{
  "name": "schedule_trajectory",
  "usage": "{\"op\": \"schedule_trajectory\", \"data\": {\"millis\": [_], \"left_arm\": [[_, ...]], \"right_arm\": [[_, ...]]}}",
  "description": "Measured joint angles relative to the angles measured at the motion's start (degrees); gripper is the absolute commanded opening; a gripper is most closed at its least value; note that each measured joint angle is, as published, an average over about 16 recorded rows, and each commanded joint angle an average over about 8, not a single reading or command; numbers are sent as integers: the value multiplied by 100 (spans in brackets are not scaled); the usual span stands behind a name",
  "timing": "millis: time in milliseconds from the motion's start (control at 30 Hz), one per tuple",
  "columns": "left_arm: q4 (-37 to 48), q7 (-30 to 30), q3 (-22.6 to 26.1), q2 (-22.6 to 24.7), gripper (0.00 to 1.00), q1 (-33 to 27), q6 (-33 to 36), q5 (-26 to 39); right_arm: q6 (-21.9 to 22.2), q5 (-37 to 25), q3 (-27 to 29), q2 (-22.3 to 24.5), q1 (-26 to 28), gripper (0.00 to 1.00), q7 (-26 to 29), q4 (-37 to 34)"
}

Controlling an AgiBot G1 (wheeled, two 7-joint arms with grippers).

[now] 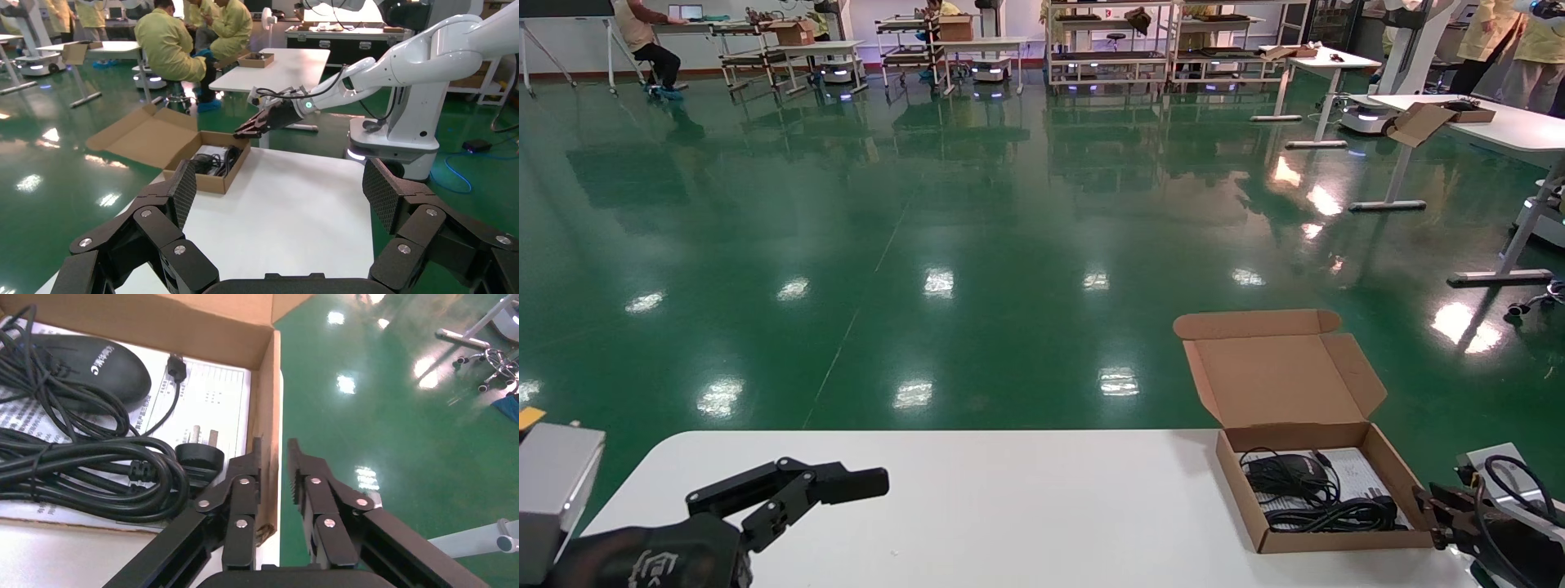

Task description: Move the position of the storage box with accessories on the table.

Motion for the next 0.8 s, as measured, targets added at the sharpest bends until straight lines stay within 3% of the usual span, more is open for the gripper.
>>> {"op": "schedule_trajectory", "data": {"millis": [467,800], "left_arm": [[0,0,0,0,100,0,0,0],[0,0,0,0,100,0,0,0]], "right_arm": [[85,94,67,124,195,100,-45,16],[-64,288,206,258,696,100,8,158]]}}
